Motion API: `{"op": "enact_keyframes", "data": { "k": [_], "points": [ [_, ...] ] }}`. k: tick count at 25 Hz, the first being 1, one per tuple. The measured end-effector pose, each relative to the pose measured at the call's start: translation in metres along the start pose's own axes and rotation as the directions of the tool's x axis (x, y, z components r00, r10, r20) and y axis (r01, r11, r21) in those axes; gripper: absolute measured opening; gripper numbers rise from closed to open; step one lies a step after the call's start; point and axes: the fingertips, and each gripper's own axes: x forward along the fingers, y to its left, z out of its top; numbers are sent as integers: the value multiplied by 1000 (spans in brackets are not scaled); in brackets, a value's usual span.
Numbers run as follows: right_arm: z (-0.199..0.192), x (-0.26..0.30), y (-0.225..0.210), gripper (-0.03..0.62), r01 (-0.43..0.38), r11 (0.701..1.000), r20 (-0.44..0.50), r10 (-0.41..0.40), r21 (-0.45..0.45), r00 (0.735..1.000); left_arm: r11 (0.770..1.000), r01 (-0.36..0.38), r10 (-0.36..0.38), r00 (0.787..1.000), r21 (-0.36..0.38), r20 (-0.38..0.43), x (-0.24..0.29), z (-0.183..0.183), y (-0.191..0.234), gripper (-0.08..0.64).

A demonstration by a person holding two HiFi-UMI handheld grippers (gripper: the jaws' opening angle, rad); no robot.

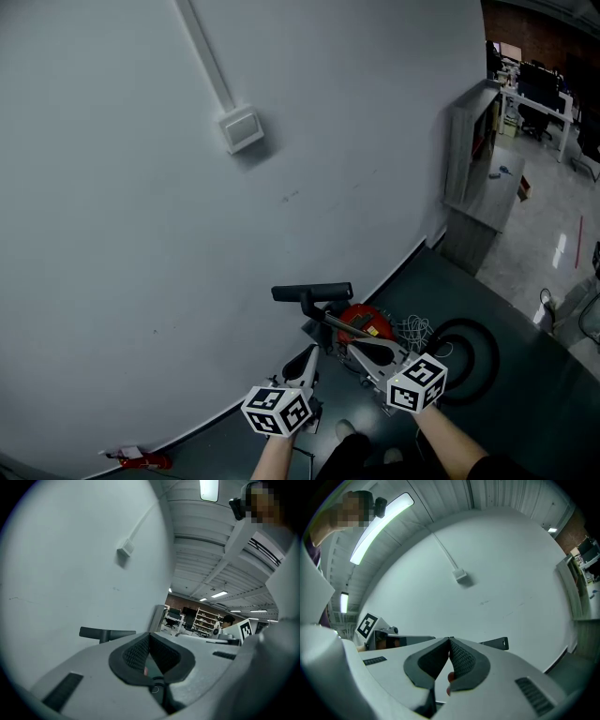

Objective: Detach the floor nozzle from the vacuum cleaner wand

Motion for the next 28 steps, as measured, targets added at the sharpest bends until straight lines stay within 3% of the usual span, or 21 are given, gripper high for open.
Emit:
{"op": "enact_keyframes", "data": {
  "k": [16, 28],
  "points": [
    [7, 68, -27, 18, 114, 993, -6, -114, 4, 993, 994, 109, -111, 992, -24, -55, 39, 20, 64, 5],
    [-5, 83, -59, 18, 107, 994, -51, -106, 23, 993, 993, 94, -100, 992, -76, -72, 68, 8, 84, 6]
  ]
}}
